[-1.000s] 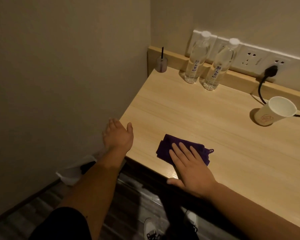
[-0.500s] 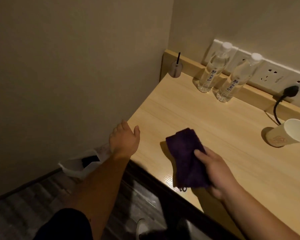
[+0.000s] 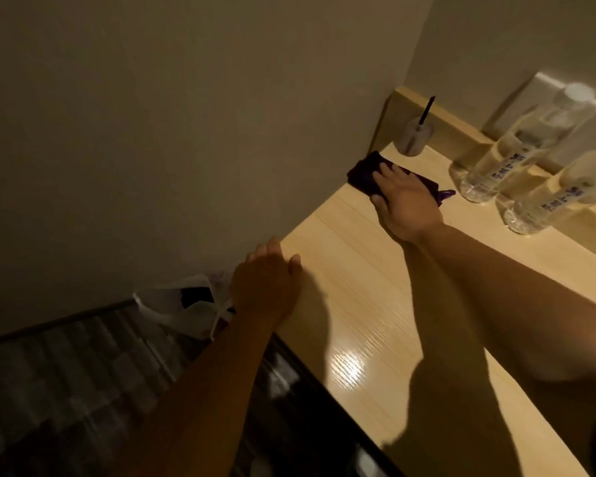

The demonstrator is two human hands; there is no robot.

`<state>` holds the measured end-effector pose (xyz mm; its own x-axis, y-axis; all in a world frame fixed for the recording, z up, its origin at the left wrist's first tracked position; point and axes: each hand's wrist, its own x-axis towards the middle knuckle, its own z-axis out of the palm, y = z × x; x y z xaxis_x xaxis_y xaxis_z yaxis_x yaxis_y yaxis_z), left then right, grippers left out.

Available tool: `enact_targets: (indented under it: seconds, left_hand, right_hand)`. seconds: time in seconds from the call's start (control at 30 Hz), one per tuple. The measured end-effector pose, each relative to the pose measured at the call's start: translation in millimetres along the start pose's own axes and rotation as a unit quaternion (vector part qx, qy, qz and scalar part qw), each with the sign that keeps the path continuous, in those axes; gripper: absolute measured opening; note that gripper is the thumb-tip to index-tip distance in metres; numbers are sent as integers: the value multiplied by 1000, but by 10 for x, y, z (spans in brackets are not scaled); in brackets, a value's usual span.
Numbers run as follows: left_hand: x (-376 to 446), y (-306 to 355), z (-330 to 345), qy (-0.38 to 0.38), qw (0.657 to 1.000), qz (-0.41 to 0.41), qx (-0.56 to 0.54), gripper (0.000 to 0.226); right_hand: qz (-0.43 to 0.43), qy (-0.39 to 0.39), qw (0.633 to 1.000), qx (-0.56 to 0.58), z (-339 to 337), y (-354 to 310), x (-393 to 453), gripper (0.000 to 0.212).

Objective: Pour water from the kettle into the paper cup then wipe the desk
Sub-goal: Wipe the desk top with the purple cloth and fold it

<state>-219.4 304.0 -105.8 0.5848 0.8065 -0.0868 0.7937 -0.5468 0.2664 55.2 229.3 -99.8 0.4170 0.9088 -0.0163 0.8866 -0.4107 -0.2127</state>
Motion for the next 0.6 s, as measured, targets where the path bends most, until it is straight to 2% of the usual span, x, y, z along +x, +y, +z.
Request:
enact_targets:
  seconds: [0.13, 0.23, 0.3, 0.37, 0.43, 0.5, 0.53, 0.57, 0.6]
  left_hand:
    - [-36, 7, -8, 2, 1000, 6, 15, 57]
    - [-74, 6, 24, 23, 999, 29, 37, 55]
    - [-78, 29, -5, 5, 999, 11, 39, 54]
    - [-80, 42, -45, -28, 999, -1, 26, 55]
    - [-100, 43, -80, -24, 999, 7, 24, 55]
    - [-106, 54, -95, -29, 999, 9, 26, 56]
    - [-103, 61, -94, -36, 999, 5, 25, 57]
    - [-98, 73, -96, -40, 999, 2, 21, 59]
    - [-87, 82, -96, -45, 999, -3, 18, 60]
  right_hand:
    - [-58, -15, 998, 28, -21, -213, -495, 50]
    - [-114, -20, 992, 54, 69, -566, -1368, 48]
    - [-137, -28, 988, 63, 132, -820, -1984, 46]
    - [-136, -36, 986, 86, 172, -1089, -2519, 43]
    - [-117, -49, 985, 119, 194, -1345, -2938, 41]
    - [-57, -62, 974, 212, 147, -1521, -3209, 43]
    - [1, -66, 953, 295, 65, -1582, -3291, 45]
    - [73, -68, 912, 399, -43, -1620, -3344, 48]
    - [139, -73, 846, 509, -167, -1623, -3382, 49]
